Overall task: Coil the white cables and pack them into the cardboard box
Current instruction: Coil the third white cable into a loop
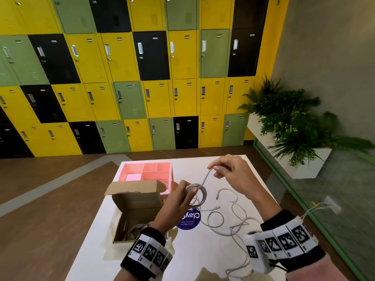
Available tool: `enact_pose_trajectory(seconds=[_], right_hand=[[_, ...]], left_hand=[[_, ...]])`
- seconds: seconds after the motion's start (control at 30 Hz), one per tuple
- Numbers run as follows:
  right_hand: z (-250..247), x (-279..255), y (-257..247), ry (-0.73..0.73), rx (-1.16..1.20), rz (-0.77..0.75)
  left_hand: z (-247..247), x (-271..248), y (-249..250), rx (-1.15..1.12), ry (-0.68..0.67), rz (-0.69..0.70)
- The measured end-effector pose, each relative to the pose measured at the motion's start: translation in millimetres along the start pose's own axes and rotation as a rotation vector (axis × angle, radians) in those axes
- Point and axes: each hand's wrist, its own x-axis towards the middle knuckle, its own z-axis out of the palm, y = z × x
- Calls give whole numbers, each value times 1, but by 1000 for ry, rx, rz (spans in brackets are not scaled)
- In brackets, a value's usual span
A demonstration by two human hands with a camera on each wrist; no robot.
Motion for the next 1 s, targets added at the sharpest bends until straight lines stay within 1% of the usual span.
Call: enact_pose_trajectory(seconds=[0.2,0.33,0.57,0.6,0.67,0.73,0.8,0.9,1.0], right_hand=[[2,0,5,32,52,14],[2,0,9,46,84,36],[7,-2,10,59,90,28],[8,-2,10,65,54,27],[7,0,14,65,-120,21],[4,1,16,31,-307,29],[4,1,22,-13,-386,5],[11,-3,29,-10,-292,-11],[18,-4,30,31,-71,73]], left_hand=[[-3,2,2,42,9,7],[-1,0,3,15,3,14],[2,0,4,-4,-32,18],[1,0,4,-12,-24,9],[0,1,3,-61,3,-9],[-2,1,5,-125,33,-22],[-4,1,7,-173,38,-28],[-2,1,11,-229,13,-28],[2,2,12,-247,-8,-46]])
